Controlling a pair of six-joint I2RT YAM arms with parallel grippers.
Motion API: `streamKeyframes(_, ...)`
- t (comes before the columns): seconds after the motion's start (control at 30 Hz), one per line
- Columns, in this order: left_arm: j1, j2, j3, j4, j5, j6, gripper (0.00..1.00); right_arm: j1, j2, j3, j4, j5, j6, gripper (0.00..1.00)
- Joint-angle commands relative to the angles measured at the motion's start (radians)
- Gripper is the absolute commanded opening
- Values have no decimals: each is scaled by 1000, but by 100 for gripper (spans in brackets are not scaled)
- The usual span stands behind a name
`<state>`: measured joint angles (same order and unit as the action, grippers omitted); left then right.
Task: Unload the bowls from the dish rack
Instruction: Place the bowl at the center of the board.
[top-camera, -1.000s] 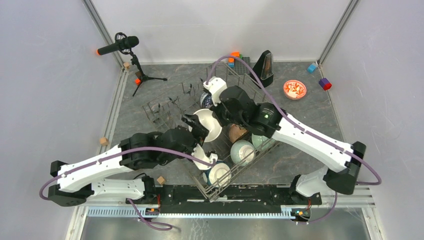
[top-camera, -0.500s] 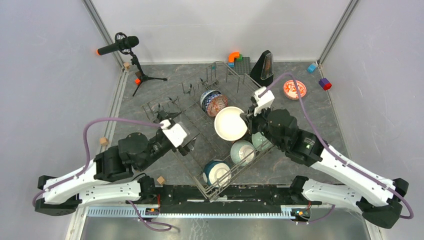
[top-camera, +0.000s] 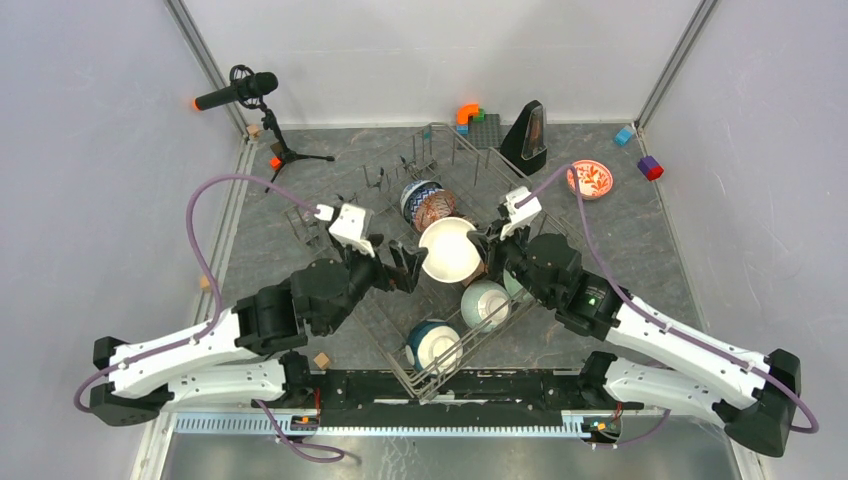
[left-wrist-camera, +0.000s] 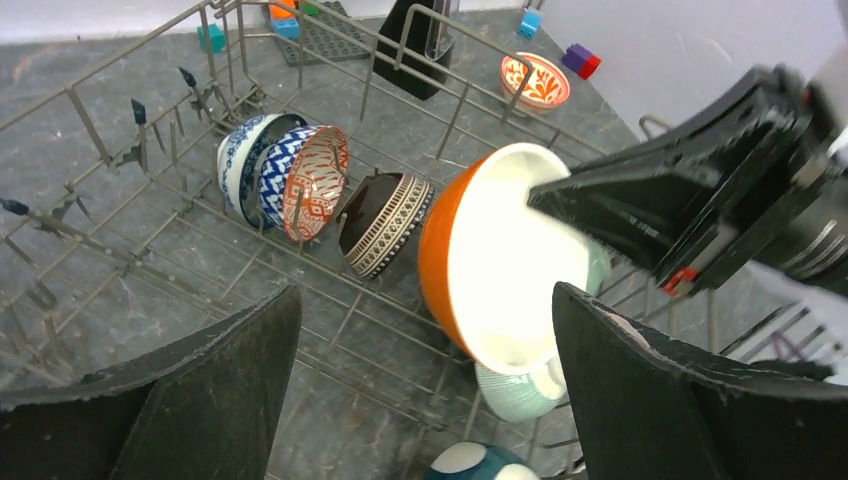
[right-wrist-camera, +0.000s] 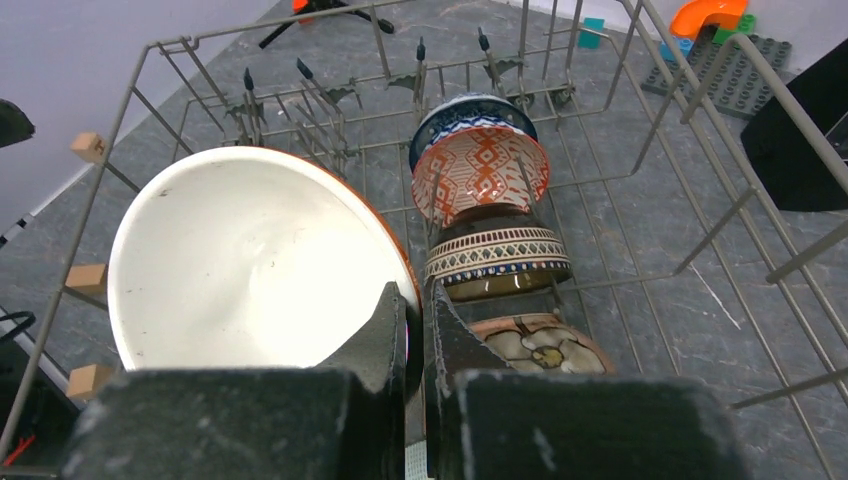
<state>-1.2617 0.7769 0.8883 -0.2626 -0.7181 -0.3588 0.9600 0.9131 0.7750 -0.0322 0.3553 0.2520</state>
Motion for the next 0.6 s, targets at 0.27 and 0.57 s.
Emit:
streamKeyframes(0.27,82,116,230,-275,21,-391,100,-1,56,80,49,26,95,0)
streamKeyframes(0.57,91,269,289,-362,78,-399,100,-1,55,98,34,16,116,0)
